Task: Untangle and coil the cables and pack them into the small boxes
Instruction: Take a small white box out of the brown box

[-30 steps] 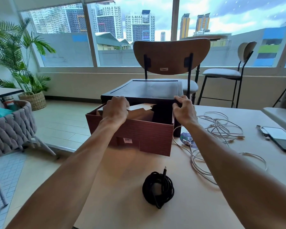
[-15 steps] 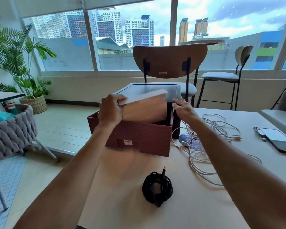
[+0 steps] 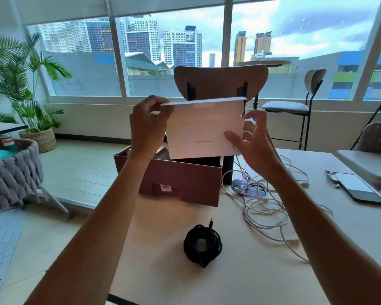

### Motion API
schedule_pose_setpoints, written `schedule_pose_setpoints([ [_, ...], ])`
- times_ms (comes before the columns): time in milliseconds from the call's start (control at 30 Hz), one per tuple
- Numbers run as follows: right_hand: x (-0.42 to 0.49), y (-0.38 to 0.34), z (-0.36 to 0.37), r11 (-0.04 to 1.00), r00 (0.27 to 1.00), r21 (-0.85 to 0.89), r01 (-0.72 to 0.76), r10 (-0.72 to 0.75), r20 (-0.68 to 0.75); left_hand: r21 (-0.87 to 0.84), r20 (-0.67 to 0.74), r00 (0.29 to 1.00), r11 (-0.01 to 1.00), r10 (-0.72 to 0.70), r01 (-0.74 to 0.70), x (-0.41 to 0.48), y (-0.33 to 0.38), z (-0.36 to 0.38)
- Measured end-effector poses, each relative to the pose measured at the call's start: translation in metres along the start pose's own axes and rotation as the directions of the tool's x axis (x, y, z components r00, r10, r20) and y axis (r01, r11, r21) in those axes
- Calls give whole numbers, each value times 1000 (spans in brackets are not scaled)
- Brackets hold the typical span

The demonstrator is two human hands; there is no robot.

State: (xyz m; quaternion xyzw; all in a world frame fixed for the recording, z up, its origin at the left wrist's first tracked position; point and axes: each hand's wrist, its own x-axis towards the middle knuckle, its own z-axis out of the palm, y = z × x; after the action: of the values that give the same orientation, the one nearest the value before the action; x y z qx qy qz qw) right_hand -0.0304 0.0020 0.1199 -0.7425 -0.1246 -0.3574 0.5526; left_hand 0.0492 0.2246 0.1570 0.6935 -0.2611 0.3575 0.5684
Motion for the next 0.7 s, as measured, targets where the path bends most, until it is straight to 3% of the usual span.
schedule_pose_setpoints([
  [167,-47,11,-2,997,996,17,-76,75,37,-144,-72,989,983,-129,118,-47,-18,-1],
  [300,-78,23,2,988,988,33,-152,152,9,-138,-69,979,974,-191,181,-89,-33,-1],
  [500,-116,61,1,963,961,-27,-270,271,56,-110,195,935,941,-295,320,-134,-65,-8],
  [700,-132,77,0,944,933,-79,-321,330,144,-78,343,879,922,-333,380,-158,-76,-12],
])
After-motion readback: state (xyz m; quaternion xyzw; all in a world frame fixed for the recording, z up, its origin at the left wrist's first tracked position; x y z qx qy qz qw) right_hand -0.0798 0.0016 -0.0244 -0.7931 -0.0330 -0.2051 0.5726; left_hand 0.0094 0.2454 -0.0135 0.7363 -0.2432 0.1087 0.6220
